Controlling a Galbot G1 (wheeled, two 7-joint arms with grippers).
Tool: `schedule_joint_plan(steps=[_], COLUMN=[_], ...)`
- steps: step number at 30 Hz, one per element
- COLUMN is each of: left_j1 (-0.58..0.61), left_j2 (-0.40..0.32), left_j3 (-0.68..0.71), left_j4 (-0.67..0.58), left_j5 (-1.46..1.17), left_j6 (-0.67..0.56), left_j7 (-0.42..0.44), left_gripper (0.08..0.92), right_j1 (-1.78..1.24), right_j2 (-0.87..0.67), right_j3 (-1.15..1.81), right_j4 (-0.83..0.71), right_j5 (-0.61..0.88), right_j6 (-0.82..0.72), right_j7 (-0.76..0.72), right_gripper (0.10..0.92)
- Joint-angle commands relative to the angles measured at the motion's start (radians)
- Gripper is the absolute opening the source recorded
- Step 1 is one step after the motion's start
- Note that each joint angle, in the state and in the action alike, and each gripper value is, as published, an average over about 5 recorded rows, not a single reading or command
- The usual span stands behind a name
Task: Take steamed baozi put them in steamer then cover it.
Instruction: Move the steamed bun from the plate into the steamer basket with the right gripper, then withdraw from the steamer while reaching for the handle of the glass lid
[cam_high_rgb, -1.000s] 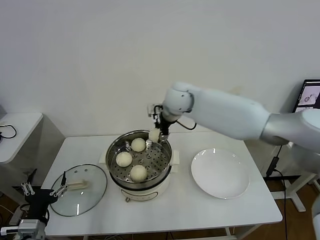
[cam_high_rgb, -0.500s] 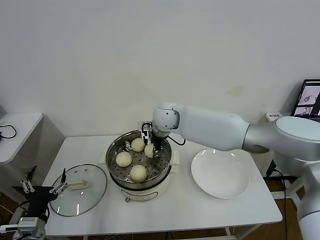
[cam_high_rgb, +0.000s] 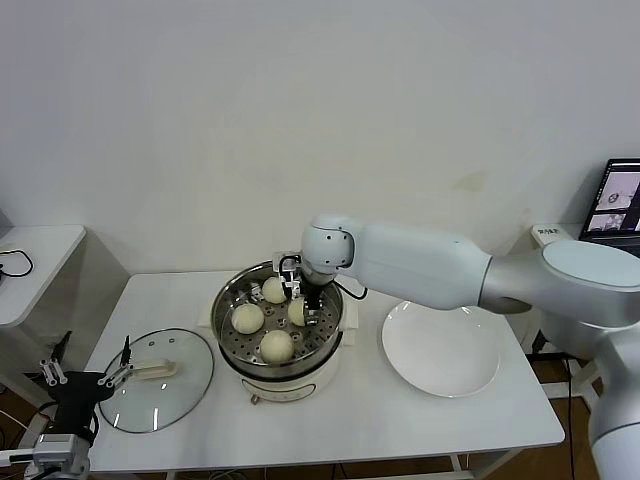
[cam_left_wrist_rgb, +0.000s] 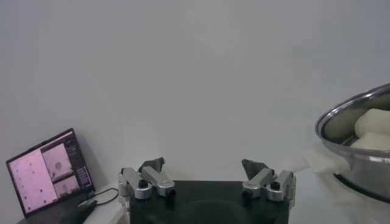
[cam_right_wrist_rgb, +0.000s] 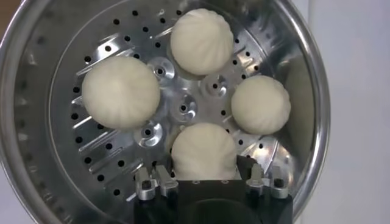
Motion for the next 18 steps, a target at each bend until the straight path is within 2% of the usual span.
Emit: schedule_joint_plan(steps=[1,5,8,15,18], left_j1=[-0.003,-0.006,-0.006,-0.014,-0.019], left_j2=[0.001,0.001,0.001,0.000,0.000], left_j3=[-0.001,-0.003,-0.005,-0.006,-0.002], left_j4=[0.002,-0.001,-0.001,0.012,0.022], left_j5=[-0.002,-0.006,-0.010,-0.008,-0.004], left_j6=[0.000,0.000,0.000,-0.001,-0.004], left_j7=[-0.001,-0.001,-0.002,-0.004,-0.004], left_gripper=[0.823,0.823,0.823,0.823,0.823], right_j1=[0.032,0.049,0.039,-0.101,-0.270], right_j2=[-0.032,-0.098,-0.174,-0.393,-0.469], right_j3=[0.029,0.071,0.109,0.250,0.402], right_j4=[0.037,0.099,0.167,0.380,0.432], right_j5=[-0.001,0.000,0.019,0.158,0.160], right_j6=[-0.006,-0.005,-0.005,0.033,0.093], right_j7=[-0.005,0.001,0.066,0.422,0.559], right_gripper=[0.809,0.822,0.823,0.823,0.823])
